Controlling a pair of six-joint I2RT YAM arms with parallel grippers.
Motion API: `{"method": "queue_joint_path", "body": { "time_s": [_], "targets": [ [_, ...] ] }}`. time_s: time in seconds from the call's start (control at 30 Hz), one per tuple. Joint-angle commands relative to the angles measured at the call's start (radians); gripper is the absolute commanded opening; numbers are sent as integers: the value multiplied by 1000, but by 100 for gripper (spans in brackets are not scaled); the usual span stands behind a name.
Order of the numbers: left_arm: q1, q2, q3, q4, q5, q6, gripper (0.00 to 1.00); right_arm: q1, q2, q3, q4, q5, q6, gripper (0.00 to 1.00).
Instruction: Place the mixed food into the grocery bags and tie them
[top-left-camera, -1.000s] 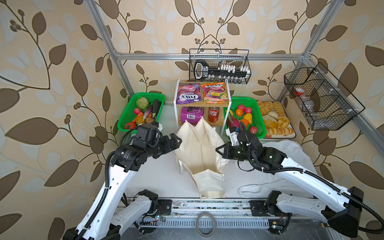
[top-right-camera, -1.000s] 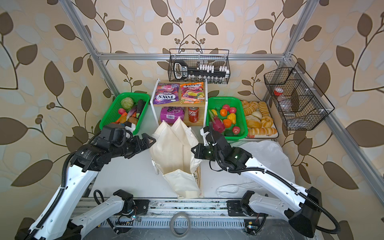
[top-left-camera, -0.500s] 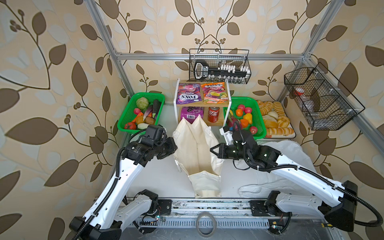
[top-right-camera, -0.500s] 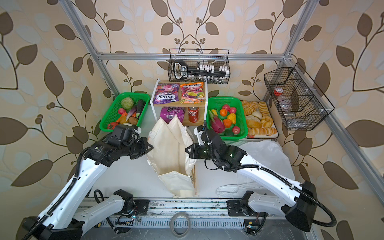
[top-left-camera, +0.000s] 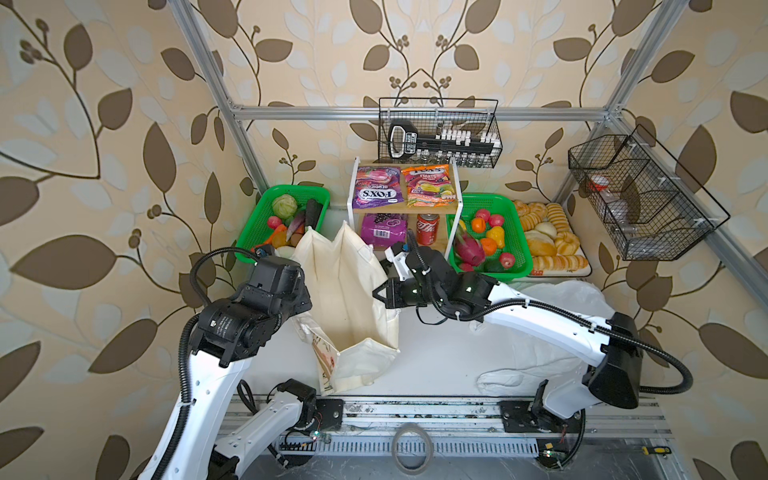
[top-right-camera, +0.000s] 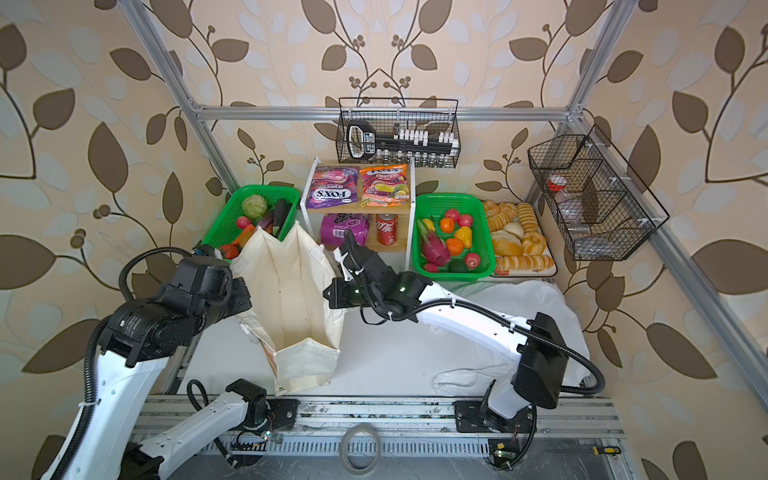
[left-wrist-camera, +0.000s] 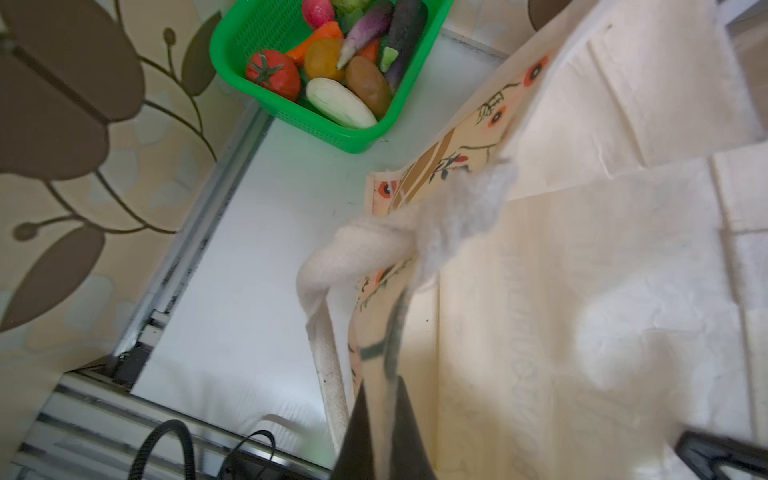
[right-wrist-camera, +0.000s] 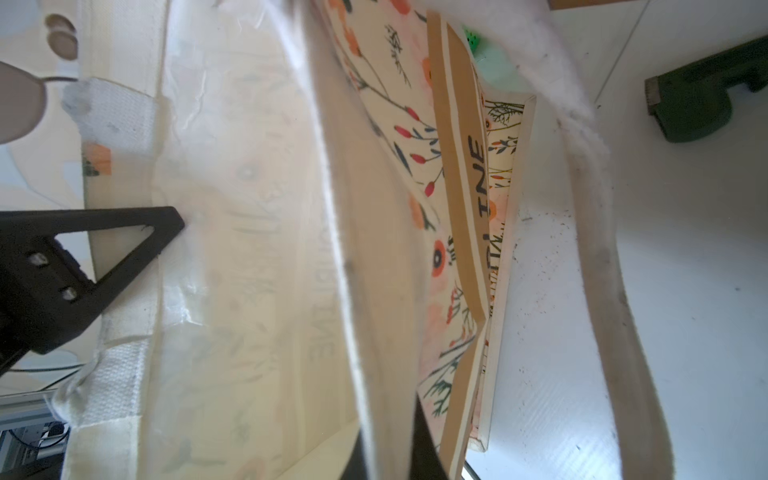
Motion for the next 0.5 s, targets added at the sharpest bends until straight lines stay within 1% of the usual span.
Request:
{"method": "queue_joint_path", "body": {
  "time_s": [0.0,0.07,0.1,0.13,0.2,0.27,0.3,0.33,0.4,0.43,0.47],
  "targets": [
    [23,27,-12,13,-201,68,0,9,57,93,10,-8,-32,0],
    [55,48,-9,37,-176,90,0,10,91,134,-2,-18,-40,0],
    [77,56,-12,53,-153,103,0,9,105,146,-4,-30,-44,2],
    [102,61,-20,68,-130,121,1,10,111,152,-2,-44,-50,9],
    [153,71,-39,88,-81,150,19,11,105,156,-7,-45,-72,25],
    [207,81,-47,85,-35,163,26,9,72,147,-4,-11,-107,38],
    [224,81,-52,86,-18,165,33,3,42,143,-6,14,-126,43],
    [231,78,-57,89,-11,167,37,-2,16,134,-2,31,-150,49],
    [235,70,-58,94,-1,166,37,-17,-41,119,2,70,-195,55],
    [234,64,-52,94,4,164,38,-26,-73,104,6,101,-217,56],
    [233,58,-48,95,7,161,43,-35,-107,82,18,132,-238,57]
  ]
}}
